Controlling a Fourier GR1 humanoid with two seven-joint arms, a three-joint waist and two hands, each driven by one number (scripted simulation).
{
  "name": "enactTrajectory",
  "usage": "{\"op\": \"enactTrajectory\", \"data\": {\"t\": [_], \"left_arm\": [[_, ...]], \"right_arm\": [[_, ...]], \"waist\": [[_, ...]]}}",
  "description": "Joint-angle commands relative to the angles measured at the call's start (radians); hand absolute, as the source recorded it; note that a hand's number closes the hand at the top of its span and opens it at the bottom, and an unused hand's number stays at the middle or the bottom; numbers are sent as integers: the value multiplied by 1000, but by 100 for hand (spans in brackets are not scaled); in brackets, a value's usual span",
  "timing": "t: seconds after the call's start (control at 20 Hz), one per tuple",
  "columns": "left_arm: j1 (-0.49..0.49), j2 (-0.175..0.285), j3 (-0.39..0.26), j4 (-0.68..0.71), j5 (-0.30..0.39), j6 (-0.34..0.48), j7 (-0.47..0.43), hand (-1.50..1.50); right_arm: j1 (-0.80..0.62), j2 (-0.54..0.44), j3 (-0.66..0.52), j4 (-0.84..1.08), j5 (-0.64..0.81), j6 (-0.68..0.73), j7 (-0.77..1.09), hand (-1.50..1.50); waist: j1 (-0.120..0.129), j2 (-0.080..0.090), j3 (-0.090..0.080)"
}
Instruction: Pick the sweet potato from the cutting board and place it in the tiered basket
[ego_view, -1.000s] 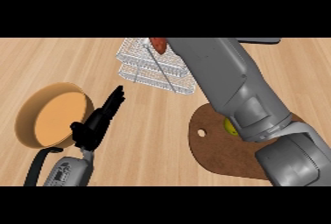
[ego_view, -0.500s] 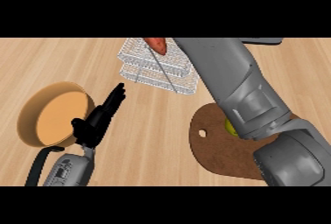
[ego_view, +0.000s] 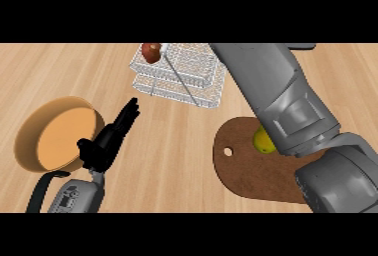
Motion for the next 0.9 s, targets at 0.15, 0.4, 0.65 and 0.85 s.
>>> {"op": "enactTrajectory", "data": {"t": [0.15, 0.4, 0.65, 0.85], "left_arm": [[40, -2, 6, -44, 12, 7, 31, 0], [47, -11, 25, -24, -2, 42, 12, 0], [42, 6, 43, -26, -1, 41, 28, 0], [97, 19, 63, 0, 21, 7, -30, 0]], "right_arm": [[18, -107, 45, -23, 88, -256, 11, -150], [181, -151, -10, -184, 18, -270, -129, -150], [329, -300, -62, -344, -70, -84, -192, -150], [466, -384, -48, -489, -102, 71, -152, -150]], "waist": [[-42, -19, 2], [-90, -33, 4], [-109, -35, 4], [-120, -40, 3]]}}
